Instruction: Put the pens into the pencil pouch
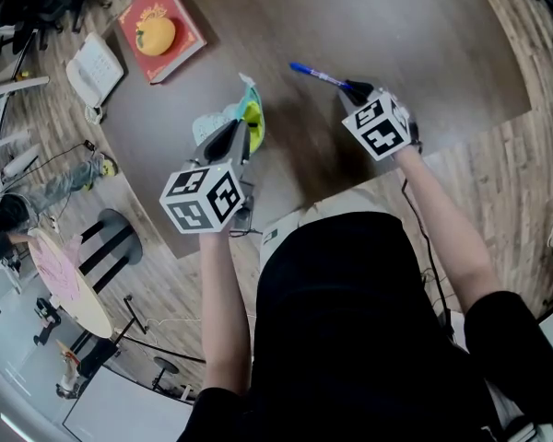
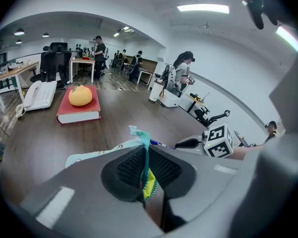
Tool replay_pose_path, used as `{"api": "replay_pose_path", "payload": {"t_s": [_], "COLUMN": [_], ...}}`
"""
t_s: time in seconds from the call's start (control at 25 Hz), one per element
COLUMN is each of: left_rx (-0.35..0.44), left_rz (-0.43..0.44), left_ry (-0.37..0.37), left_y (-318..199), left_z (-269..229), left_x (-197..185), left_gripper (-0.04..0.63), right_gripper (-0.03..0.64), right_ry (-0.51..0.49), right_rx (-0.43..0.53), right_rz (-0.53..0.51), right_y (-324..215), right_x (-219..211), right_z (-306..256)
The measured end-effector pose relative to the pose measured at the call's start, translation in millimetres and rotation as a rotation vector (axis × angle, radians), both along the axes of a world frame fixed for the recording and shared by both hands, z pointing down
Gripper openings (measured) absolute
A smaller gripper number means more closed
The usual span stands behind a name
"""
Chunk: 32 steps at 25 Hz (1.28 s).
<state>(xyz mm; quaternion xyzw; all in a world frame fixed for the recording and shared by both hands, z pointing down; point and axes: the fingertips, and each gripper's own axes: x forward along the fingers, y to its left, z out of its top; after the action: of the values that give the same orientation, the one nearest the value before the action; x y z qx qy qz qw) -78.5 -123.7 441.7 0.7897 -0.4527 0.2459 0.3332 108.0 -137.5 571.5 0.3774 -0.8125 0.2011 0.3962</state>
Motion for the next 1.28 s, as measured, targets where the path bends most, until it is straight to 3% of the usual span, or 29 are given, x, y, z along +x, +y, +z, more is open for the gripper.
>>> {"api": "replay_pose_path", "payload": {"t_s": [1.28], "left_rx": [0.006], "left_rz": [-0.013], "left_ry": [0.017], "left_y": [1], "left_z": [-2], "left_x": [-9], "left_gripper": [0.023], "right_gripper": [0.043], "right_ry": [0.017], "right_rx": [-0.015], "right_rz": [0.014], "right_y": [4], "right_x": [5], "right_z": [12]}}
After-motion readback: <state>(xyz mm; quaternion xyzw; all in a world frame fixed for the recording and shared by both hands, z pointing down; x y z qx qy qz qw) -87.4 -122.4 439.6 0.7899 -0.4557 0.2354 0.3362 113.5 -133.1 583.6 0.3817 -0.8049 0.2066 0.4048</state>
